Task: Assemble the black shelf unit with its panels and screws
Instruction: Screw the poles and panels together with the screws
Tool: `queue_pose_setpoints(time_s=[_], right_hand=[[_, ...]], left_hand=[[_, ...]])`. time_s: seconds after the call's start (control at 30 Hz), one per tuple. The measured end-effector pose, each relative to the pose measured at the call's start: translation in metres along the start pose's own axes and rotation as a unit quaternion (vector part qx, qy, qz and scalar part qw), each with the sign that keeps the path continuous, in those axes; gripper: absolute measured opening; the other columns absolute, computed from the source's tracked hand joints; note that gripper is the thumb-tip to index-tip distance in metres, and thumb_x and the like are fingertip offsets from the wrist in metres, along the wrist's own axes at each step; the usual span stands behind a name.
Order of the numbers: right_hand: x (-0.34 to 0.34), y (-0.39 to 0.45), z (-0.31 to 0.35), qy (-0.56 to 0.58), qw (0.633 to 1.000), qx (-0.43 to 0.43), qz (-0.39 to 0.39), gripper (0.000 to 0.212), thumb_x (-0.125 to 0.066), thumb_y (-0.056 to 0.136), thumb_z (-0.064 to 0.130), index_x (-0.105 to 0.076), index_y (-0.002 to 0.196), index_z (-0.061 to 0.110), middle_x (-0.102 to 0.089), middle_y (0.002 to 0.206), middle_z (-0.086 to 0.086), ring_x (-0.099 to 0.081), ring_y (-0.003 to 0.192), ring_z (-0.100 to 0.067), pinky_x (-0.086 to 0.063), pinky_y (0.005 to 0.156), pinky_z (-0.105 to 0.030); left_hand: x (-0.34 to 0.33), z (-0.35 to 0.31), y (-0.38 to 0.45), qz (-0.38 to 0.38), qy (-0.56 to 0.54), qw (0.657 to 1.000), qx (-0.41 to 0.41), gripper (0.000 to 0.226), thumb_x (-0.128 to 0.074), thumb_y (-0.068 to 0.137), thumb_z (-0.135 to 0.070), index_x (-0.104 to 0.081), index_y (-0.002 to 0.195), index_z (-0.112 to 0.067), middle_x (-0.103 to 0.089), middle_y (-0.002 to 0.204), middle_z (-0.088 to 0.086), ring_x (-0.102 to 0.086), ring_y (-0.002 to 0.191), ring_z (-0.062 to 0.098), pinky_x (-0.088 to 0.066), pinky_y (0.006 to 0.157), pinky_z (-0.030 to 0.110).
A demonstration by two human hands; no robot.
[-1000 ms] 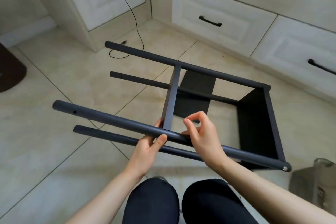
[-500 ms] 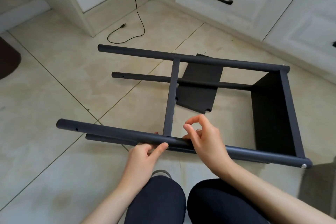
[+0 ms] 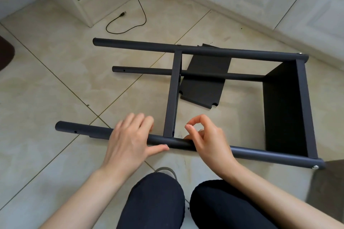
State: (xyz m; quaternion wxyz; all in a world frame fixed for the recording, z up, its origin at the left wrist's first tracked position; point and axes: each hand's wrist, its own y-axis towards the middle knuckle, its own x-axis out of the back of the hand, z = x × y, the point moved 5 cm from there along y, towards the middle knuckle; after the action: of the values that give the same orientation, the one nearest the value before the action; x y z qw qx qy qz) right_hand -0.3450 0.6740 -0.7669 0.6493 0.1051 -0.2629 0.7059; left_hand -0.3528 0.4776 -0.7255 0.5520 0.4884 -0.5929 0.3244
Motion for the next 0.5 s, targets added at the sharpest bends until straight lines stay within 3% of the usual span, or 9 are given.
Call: queue_pose_setpoints(time_s=[0.07,0.1,0.13,0.17,0.23,0.37,0.5], right_hand=[[0.000,0.000,0.000,-0.005,1.000,0.002,0.001,0.010,-0.053,0.098,0.043,-0.049,0.093,0.035,-0.073,0.071,0.012,-0.066,0.068,-0.008,-0.055,0.072,-0.035],[0.000,0.000,0.001,-0.007,1.000,0.003,0.000,0.010,-0.053,0.098,0.042,-0.049,0.094,0.034,-0.073,0.071,0.012,-0.066,0.068,-0.008,-0.054,0.072,-0.035],[0.000,0.000,0.002,-0.007,1.000,0.004,0.000,0.010,-0.053,0.098,0.042,-0.049,0.094,0.034,-0.073,0.071,0.012,-0.066,0.068,-0.008,-0.054,0.073,-0.035],[0.001,0.000,0.002,-0.006,1.000,0.003,-0.001,0.010,-0.054,0.098,0.041,-0.049,0.094,0.033,-0.073,0.071,0.011,-0.066,0.069,-0.008,-0.054,0.073,-0.035],[0.001,0.000,0.001,-0.006,1.000,-0.004,-0.003,0.010,-0.053,0.099,0.041,-0.049,0.094,0.033,-0.073,0.071,0.010,-0.067,0.071,-0.007,-0.054,0.074,-0.035],[0.003,-0.002,0.001,-0.023,1.000,-0.012,-0.006,0.012,-0.050,0.097,0.044,-0.047,0.091,0.034,-0.072,0.072,0.016,-0.066,0.071,-0.007,-0.051,0.074,-0.033],[0.004,0.001,-0.002,-0.039,0.997,-0.033,0.055,0.013,-0.053,0.098,0.042,-0.050,0.088,0.033,-0.074,0.074,0.005,-0.066,0.070,-0.009,-0.052,0.071,-0.032]], left_hand=[[-0.007,0.005,0.010,0.057,-0.009,0.998,-0.034,0.074,-0.070,0.063,-0.068,-0.061,0.113,-0.015,-0.059,0.115,0.006,-0.057,0.109,0.033,-0.054,0.085,0.046],[-0.010,0.006,0.015,0.098,-0.007,0.993,-0.069,0.084,-0.067,0.068,-0.069,-0.055,0.135,-0.019,-0.051,0.140,0.007,-0.046,0.133,0.035,-0.046,0.105,0.051],[-0.014,0.004,0.019,0.132,0.005,0.984,-0.119,0.089,-0.060,0.075,-0.070,-0.041,0.150,-0.027,-0.034,0.159,0.004,-0.026,0.149,0.033,-0.029,0.118,0.050],[-0.018,0.002,0.021,0.159,0.020,0.972,-0.171,0.088,-0.052,0.081,-0.071,-0.027,0.157,-0.034,-0.015,0.168,-0.002,-0.007,0.155,0.028,-0.012,0.122,0.046],[-0.026,0.002,0.026,0.190,0.034,0.954,-0.230,0.080,-0.039,0.090,-0.072,-0.018,0.159,-0.039,0.005,0.169,-0.008,0.012,0.155,0.022,0.002,0.122,0.041],[-0.032,0.006,0.028,0.182,-0.010,0.950,-0.253,0.069,-0.042,0.092,-0.071,-0.046,0.147,-0.031,-0.005,0.169,-0.005,0.001,0.156,0.017,-0.011,0.123,0.040],[-0.036,0.007,0.026,0.158,-0.087,0.949,-0.259,0.062,-0.051,0.092,-0.067,-0.053,0.140,-0.027,-0.013,0.168,-0.004,-0.007,0.156,0.016,-0.020,0.122,0.039]])
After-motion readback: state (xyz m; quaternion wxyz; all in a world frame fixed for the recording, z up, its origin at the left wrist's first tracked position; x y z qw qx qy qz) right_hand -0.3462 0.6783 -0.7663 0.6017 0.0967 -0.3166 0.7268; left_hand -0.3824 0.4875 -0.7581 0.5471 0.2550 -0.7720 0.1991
